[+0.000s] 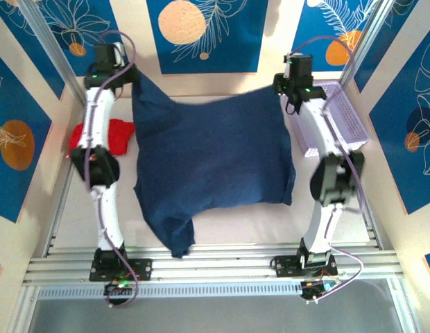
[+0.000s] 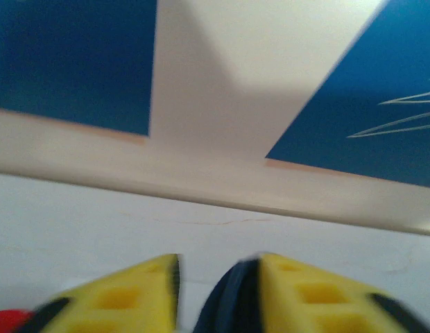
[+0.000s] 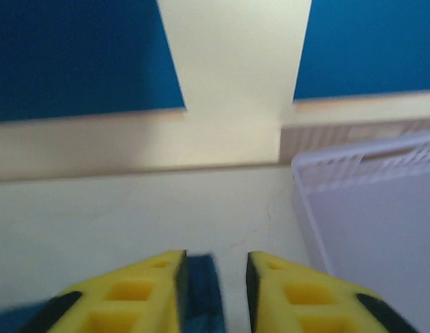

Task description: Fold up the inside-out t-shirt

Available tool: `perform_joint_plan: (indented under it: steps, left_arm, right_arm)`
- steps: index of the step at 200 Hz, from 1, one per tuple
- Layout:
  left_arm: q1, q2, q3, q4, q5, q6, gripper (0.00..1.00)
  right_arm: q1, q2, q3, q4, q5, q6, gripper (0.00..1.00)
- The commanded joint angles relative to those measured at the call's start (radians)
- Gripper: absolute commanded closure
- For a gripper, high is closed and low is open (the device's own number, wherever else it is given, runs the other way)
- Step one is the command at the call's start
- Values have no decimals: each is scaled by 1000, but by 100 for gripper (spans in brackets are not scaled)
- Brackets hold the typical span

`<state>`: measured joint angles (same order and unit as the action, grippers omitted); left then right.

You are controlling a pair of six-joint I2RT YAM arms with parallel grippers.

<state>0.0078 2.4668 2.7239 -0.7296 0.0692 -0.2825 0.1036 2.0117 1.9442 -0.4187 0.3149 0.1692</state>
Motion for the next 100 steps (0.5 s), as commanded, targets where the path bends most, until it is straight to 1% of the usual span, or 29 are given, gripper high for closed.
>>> perform_joint_plan:
  steps: [1, 10, 22, 34, 48, 59, 80, 91, 100]
  left_arm:
    - [-5, 119, 246, -189, -18, -23, 47]
    - [-5, 94, 195, -193, -25, -36, 41]
    - [-7, 0, 18, -165, -27, -54, 37]
    - [-10, -147, -260, -75, -21, -94, 36]
    - [-14, -345, -629, 104, 46, -163, 35]
    - [-26, -486, -874, 223, 91, -217, 35]
    - [-80, -720, -1242, 381, 156, -279, 35]
    - [-131, -820, -1394, 438, 168, -289, 34]
    - [-176, -889, -1496, 452, 170, -288, 35]
  right_arm:
    - [0, 35, 97, -125, -38, 39, 62]
    - [8, 12, 61, -158, -52, 51, 59]
    - [27, -57, -63, -169, -80, 75, 56]
    - [51, -162, -234, -170, -110, 108, 54]
    - [81, -278, -424, -206, -129, 160, 51]
    - [101, -363, -559, -240, -132, 200, 50]
    - [135, -499, -780, -308, -111, 263, 48]
    - [160, -554, -866, -335, -77, 294, 48]
    - [172, -578, -922, -351, -63, 326, 48]
